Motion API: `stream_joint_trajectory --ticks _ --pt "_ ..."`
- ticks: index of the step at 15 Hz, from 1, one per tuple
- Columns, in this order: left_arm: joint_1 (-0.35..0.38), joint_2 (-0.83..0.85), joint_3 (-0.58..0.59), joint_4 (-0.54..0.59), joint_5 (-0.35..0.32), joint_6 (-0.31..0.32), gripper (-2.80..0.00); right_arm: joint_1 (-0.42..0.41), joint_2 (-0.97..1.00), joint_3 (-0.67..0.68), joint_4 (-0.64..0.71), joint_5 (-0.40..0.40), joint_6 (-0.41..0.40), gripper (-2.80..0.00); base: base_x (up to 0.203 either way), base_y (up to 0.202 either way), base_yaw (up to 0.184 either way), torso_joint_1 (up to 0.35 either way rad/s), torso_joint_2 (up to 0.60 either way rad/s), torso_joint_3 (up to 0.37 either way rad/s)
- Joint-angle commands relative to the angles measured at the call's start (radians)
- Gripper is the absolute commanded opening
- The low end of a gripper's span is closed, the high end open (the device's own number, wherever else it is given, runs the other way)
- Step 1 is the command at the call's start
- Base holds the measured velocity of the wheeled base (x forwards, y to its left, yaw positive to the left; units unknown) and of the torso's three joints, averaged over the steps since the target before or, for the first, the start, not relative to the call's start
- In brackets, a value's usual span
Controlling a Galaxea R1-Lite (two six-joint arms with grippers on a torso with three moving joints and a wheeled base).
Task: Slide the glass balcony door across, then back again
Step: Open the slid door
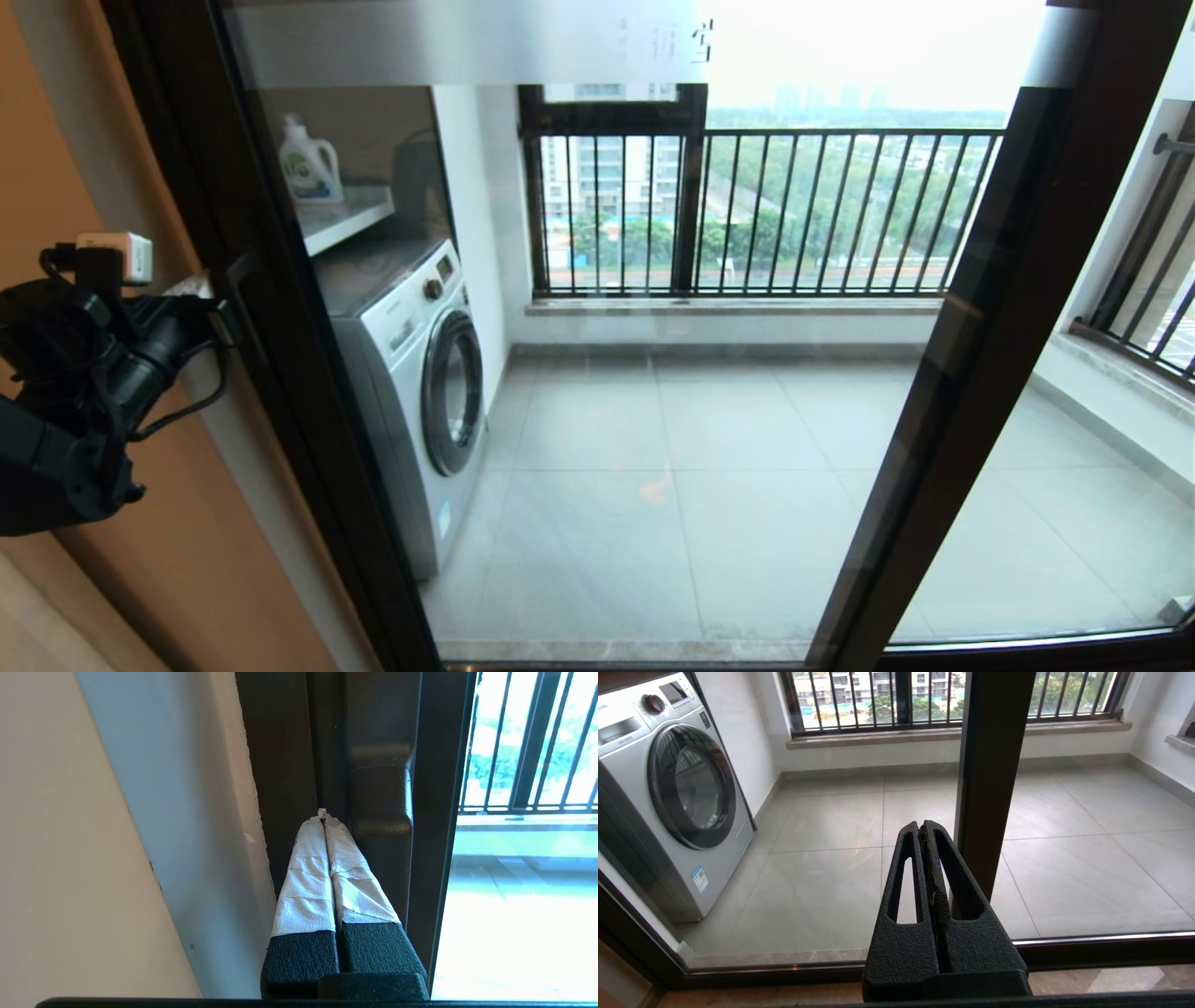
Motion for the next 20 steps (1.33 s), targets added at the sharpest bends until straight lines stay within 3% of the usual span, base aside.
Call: stream_joint_trajectory --ticks 1,20 --pt "-0.161 0.002 0.012 -0.007 -0.002 0.001 -2.80 0.000 0.001 0.012 0.000 0.000 0.000 -2.80 0.000 0.000 0.000 0.000 0.00 0.000" --pt "-0.244 0.005 0.010 -0.006 0.029 0.005 -2.80 0.000 0.001 0.011 0.000 0.000 0.000 -2.80 0.000 0.000 0.000 0.000 0.00 0.000"
